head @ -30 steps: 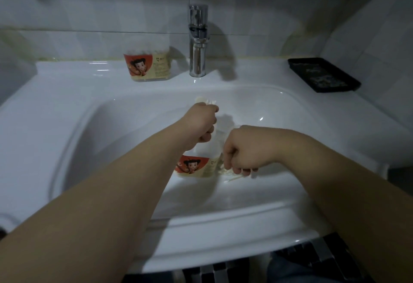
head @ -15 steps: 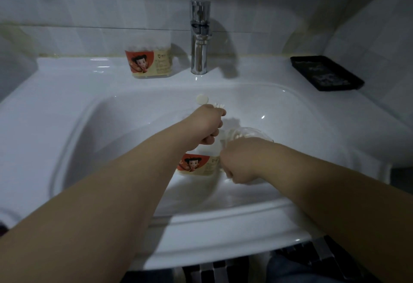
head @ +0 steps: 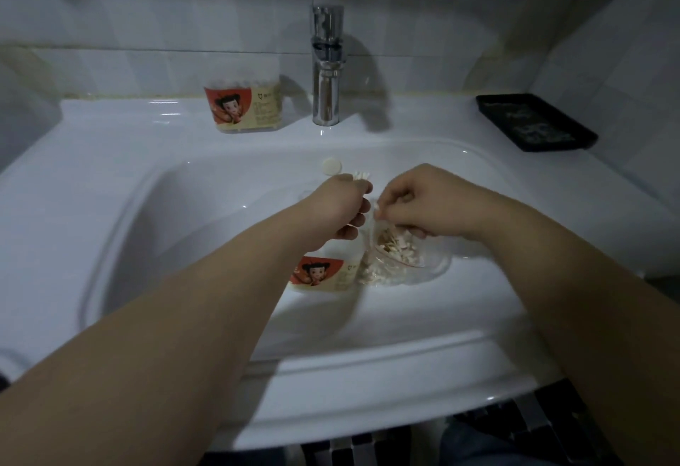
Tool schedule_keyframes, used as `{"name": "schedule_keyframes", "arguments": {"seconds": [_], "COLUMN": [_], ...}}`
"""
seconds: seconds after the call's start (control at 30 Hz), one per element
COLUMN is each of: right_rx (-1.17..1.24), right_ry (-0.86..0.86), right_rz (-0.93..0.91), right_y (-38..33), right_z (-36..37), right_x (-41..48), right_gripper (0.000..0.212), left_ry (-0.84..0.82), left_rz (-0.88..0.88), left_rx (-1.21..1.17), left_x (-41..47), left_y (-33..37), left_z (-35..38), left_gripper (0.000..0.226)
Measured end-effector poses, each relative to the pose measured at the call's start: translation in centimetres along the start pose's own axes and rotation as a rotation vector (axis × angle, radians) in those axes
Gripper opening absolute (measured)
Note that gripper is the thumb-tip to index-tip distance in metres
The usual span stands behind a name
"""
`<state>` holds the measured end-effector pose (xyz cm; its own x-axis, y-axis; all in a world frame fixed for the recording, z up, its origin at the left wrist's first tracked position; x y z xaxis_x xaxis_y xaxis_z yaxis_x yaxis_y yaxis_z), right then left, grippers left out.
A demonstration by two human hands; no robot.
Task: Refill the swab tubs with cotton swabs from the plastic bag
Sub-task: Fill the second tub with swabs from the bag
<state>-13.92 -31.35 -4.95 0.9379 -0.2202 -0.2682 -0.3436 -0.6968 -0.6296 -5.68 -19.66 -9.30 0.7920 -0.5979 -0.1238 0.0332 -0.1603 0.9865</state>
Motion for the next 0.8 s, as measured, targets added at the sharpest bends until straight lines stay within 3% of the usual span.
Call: {"name": "schedule_keyframes", "arguments": {"seconds": [0.2,0.3,0.5,0.7,0.8], "right_rx": [0.393,0.399,0.143,-0.320,-0.444], "right_ry": [0.223,0.253,0.300,0.050,0.019], "right_rz": [0.047,0.070,0.077,0.079,0.075], "right_y": [0.7,0.9,1.2,1.1,1.1], "right_z": [-1.2,-1.1,-1.6,-0.1,0.9], "right_x": [1.4,1.7,1.8,1.1,1.2], "right_gripper": [0.008,0.007,0.008,0.009,0.007], "left_ry": [-0.156,-0.169,-0.026,0.027,0.008], "left_rz": [0.064,0.074,0.023,0.012,0.014], "left_rx": [-0.176,-0.195,-0.087,-0.044,-0.011], "left_x": [-0.6,-0.7,-0.2,0.0,-0.1], "left_y": [0.6,0.7,0.4,0.0,0.0], "left_z": [1.2,1.4,0.7,0.3,0.5], "left_gripper": [0.023,0.023,0.021,0.012,0.013]}}
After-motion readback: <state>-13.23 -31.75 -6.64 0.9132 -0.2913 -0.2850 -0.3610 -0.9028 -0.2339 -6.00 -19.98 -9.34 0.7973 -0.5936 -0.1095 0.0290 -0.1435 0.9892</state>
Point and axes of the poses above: each hand's wrist, its own x-axis towards the middle knuckle, its own z-axis out of the palm, y = z × x, the point moved 4 cm from there along x, towards the middle knuckle, and after that the axes turned 11 degrees about z, right-handed, at the moved point
